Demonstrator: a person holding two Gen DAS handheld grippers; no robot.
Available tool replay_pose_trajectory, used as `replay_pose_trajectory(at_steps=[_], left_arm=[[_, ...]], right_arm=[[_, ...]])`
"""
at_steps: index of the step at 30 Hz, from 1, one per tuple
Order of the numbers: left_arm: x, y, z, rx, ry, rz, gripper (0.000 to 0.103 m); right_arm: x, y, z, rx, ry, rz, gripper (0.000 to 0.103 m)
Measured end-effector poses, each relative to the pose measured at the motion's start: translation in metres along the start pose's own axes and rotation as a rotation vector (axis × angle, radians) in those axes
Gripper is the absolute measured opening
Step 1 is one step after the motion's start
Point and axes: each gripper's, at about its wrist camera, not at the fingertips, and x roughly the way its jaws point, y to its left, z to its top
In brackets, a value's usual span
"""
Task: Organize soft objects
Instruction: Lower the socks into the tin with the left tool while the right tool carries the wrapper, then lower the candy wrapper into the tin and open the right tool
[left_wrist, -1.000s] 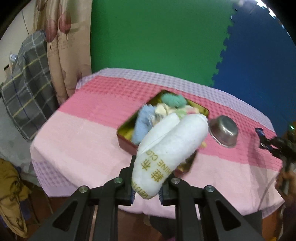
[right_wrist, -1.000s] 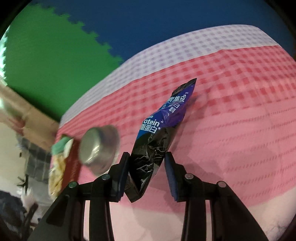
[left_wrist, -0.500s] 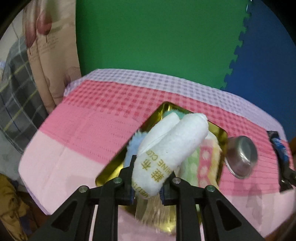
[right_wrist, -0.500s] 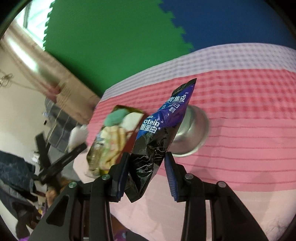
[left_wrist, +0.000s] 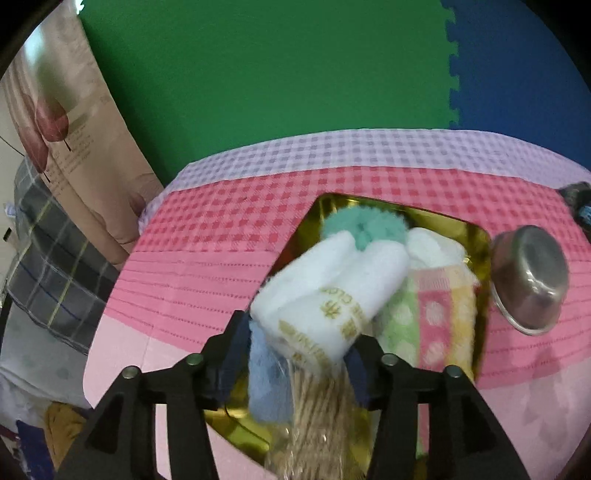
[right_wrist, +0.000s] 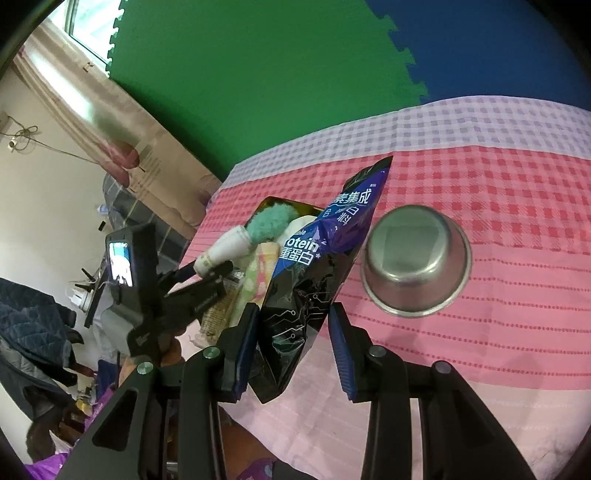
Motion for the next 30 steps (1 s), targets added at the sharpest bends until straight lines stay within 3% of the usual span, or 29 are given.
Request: replay_pose_trajectory(at_steps=[4,6,8,12,17,23,27,30], left_arm=[[-0.029,0.021,-0.006,-0.097,-0.058,-0.096,0.056],[-0.036,0.03,-0.008,-0.127,-0.046,-0.137,0.059],[-0.046,0.042,-0.015,-0.184,-0.026,-0.132,0.059],[-0.077,0.068,-0.057,-0.318,-0.058,-0.157,0.059],[-0.098,0.064,-0.109,-0.267,-0.041,-0.051,0.059],[-0.099,0.06,-0.13,-0.262,-0.015,-0.099,0.059],[-0.105,0.06,-0.131,-0.238,-0.051,-0.08,0.059],[-0.106,0.059,-0.132,-0.245,-0.056,-0.114,0.059]], right_arm=[[0.009,0.015,0.005,-0.027,0.011,0.015,0.035],[0.017,0.026,0.007,-0.049,0.024,0.026,0.035],[0.028,0.04,0.009,-0.076,0.038,0.034,0.035],[0.054,0.064,0.01,-0.132,0.077,0.034,0.035],[0.094,0.077,0.006,-0.133,0.137,0.021,0.035],[0.128,0.082,-0.006,-0.119,0.189,-0.012,0.036],[0.139,0.088,-0.01,-0.127,0.203,-0.03,0.035],[0.151,0.098,-0.006,-0.15,0.209,-0.046,0.035]])
